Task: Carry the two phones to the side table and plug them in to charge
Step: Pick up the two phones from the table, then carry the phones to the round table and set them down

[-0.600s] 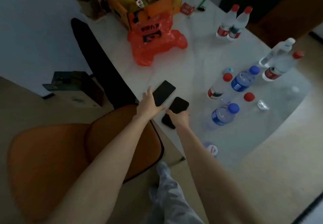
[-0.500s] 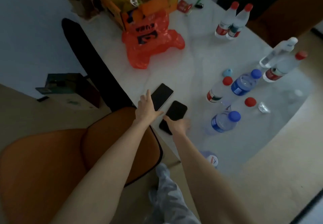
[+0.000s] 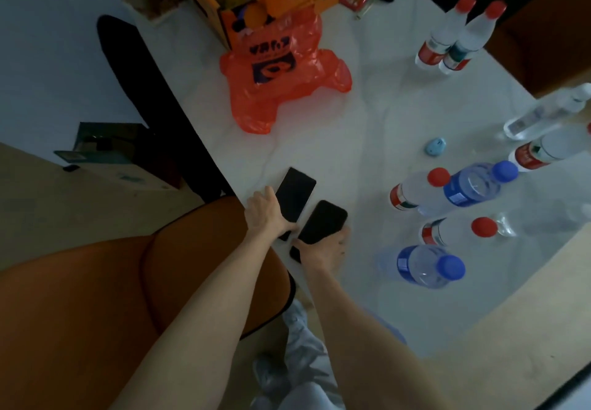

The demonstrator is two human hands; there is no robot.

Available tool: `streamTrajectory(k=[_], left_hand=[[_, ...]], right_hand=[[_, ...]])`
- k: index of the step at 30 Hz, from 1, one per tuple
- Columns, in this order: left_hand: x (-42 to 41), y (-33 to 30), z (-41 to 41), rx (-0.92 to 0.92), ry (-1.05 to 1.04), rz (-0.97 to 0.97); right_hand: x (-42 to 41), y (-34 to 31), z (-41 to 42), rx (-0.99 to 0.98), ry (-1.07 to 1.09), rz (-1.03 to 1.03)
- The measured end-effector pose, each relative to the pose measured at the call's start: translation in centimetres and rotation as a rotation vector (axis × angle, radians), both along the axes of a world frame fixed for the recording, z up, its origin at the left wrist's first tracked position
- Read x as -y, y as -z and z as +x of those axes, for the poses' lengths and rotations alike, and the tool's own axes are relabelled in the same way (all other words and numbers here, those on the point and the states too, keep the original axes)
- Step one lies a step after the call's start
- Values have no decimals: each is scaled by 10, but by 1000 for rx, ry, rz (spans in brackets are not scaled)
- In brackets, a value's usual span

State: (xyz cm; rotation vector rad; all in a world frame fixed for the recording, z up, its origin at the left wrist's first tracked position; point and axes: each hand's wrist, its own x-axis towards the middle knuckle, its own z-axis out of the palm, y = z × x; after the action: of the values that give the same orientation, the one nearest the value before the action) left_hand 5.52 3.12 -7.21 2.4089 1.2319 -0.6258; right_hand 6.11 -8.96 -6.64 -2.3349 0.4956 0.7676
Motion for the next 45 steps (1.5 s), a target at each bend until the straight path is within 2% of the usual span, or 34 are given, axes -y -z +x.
streamTrajectory(k=[2,6,8,11,17,20,23,28,33,38,40,42,45], left_hand=[[0,4,-3,43,-40,-75],[1,9,-9,206,-146,-319],[4,8,-13,270,-282,-440],[2,-5,-27,409,-514,-579],[-31,-82,-99,914,-891,-870],[-56,-133,-163,1206,-1010,-1056],[-79,-177,-251,1457,-1010,-1124],[-96,-233,-446,1679,-1041,-1079],[-75,-260,-671,1880,-994,-894],[-35,-261,-856,2037,-1228,-603],[-26,-254,-919,2078,-1393,-567],[-17,-237,-981,2225,-1478,-527],[-15,-228,-1068,2240,-1684,-449]], right_hand=[[0,1,-2,5,71,147],[-9,1,2,-76,155,255],[-11,-5,11,-164,229,347],[-18,-22,19,-166,154,485],[-45,-96,-9,-232,54,924],[-71,-137,-60,-284,-32,1012],[-102,-180,-141,-322,-212,1074],[-144,-228,-314,-448,-511,1226],[-177,-246,-513,-685,-728,1215],[-212,-227,-708,-900,-1026,1102],[-219,-223,-781,-960,-1128,1027],[-227,-215,-853,-1041,-1224,999],[-243,-198,-958,-1207,-1251,888]])
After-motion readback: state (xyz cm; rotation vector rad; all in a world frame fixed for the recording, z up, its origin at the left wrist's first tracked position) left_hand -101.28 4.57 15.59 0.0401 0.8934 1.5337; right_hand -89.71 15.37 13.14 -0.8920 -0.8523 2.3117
